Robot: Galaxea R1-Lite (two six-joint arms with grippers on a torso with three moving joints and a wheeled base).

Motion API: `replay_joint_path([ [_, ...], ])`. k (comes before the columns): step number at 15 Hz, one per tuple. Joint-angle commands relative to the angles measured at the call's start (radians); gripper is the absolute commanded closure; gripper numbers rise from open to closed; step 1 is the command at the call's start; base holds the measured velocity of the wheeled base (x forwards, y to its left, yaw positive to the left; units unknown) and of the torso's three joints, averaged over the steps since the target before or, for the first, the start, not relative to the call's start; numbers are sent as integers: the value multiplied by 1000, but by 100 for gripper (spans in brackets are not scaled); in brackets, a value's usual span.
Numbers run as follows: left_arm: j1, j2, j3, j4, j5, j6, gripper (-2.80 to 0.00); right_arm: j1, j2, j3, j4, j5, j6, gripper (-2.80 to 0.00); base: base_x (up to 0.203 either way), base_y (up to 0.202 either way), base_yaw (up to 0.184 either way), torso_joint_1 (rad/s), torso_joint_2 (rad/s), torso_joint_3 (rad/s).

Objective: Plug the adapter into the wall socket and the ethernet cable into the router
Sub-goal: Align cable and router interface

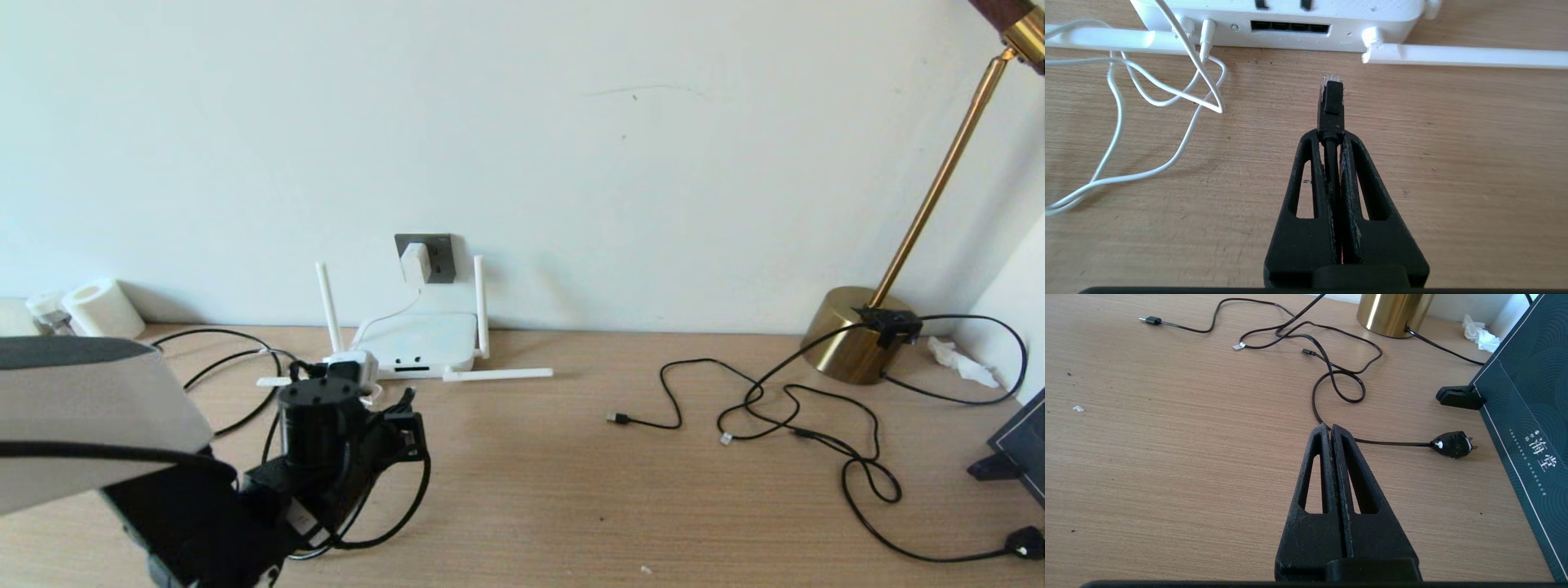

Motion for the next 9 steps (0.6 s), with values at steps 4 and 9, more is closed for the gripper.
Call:
replay_joint_path([
  [4, 34, 88, -36, -24, -2, 4, 0, 0, 1, 0, 1, 0, -2, 0, 0, 0, 0, 0, 0, 0],
  [9, 73, 109, -41, -25, -7, 9, 0, 0, 1, 0, 1, 0, 0, 0, 0, 0, 0, 0, 0, 0],
])
